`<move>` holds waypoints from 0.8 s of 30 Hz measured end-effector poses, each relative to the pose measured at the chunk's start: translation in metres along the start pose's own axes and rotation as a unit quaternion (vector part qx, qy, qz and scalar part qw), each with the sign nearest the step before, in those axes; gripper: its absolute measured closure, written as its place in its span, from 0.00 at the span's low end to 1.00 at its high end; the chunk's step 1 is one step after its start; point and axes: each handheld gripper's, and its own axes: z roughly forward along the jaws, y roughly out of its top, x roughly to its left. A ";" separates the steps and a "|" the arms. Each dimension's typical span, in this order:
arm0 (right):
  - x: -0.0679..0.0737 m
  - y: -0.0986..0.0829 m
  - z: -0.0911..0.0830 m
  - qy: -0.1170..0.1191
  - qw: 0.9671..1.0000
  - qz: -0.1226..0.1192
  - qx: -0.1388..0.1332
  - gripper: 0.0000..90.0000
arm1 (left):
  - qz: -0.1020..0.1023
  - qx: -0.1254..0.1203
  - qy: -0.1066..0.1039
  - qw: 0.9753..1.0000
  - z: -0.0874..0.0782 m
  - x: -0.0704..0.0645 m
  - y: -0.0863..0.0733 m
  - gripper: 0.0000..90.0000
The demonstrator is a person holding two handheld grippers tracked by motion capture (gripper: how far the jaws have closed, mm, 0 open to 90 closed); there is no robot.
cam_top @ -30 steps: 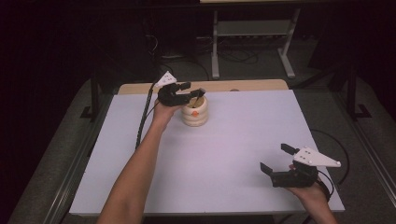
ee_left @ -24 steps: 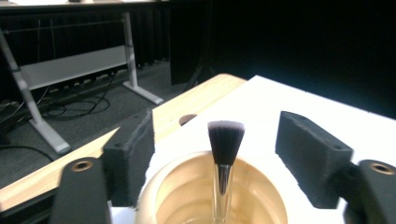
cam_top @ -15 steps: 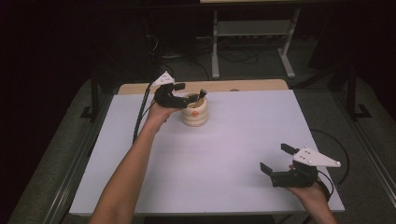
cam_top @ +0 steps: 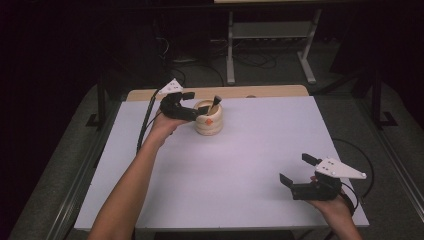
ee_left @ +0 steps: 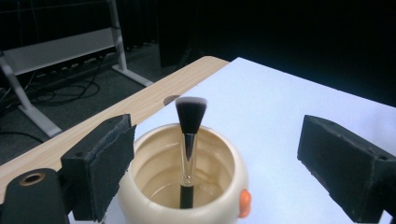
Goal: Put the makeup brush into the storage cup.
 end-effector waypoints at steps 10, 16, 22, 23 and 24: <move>0.001 0.001 0.000 -0.001 1.000 -0.004 -0.001 0.00 | -0.001 0.001 0.002 1.000 -0.019 -0.013 0.000 0.12; 0.000 0.001 0.001 -0.001 1.000 -0.004 0.000 0.00 | -0.007 -0.006 0.003 1.000 -0.029 -0.016 -0.005 0.12; 0.000 0.001 0.002 -0.001 1.000 -0.003 -0.001 0.00 | -0.011 -0.006 0.008 1.000 -0.039 -0.020 -0.011 0.12; 0.000 0.001 0.002 -0.001 1.000 -0.004 -0.001 0.00 | -0.012 -0.007 0.008 1.000 -0.041 -0.020 -0.012 0.12; 0.000 0.002 0.002 -0.001 1.000 -0.004 -0.002 0.00 | -0.012 -0.010 0.008 1.000 -0.043 -0.020 -0.013 0.12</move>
